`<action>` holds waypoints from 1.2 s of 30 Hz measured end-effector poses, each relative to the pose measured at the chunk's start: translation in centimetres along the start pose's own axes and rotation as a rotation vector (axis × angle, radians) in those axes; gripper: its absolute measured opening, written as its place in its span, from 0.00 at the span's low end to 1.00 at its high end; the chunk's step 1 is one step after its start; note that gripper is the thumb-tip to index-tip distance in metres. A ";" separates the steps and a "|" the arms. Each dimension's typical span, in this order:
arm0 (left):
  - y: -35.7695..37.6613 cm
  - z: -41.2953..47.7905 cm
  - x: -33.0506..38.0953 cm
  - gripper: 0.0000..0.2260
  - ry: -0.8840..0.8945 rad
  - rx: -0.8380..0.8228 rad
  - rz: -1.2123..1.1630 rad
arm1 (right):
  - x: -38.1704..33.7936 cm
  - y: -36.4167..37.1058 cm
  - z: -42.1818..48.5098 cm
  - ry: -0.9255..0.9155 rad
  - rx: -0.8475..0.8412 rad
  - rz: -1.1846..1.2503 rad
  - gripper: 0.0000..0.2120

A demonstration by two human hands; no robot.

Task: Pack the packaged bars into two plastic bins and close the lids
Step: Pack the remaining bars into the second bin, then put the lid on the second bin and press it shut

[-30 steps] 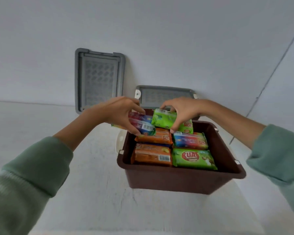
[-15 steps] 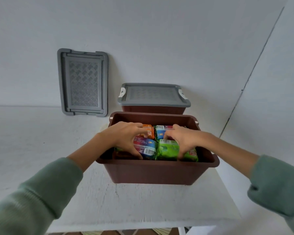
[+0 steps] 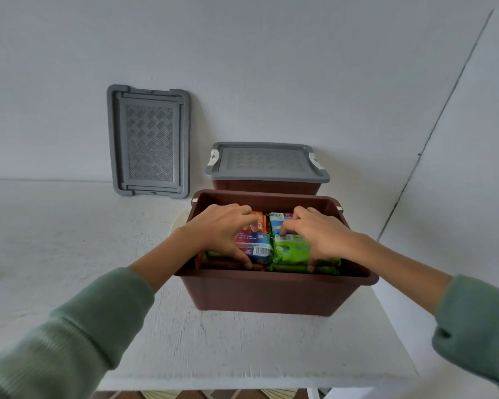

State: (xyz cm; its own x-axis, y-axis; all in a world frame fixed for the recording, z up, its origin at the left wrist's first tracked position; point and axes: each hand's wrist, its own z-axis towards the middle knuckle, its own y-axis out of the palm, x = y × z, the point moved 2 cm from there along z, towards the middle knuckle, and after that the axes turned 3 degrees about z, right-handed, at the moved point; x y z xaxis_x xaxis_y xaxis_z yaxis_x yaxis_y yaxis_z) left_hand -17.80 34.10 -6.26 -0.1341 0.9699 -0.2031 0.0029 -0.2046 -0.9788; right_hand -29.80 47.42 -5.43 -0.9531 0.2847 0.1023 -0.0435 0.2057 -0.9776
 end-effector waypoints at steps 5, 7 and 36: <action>-0.5 0.2 -0.9 0.31 0.018 -0.073 -0.132 | 0.9 -1.9 0.7 -0.037 -0.140 0.279 0.34; -1.2 0.4 -1.9 0.25 0.012 -0.029 -0.246 | 0.9 -3.3 1.2 -0.047 -0.055 0.368 0.31; 8.1 -1.1 -38.2 0.45 -0.795 0.277 -0.652 | -13.8 -7.0 36.0 0.163 0.403 0.649 0.46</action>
State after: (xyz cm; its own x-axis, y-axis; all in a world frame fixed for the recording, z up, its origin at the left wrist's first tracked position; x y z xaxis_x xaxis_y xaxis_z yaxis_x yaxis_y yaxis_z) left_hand -11.56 -4.46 -6.41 -0.6372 0.5586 0.5309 -0.5151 0.2037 -0.8326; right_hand -27.08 8.31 -6.57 -0.7704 0.3720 -0.5178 0.3726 -0.3964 -0.8391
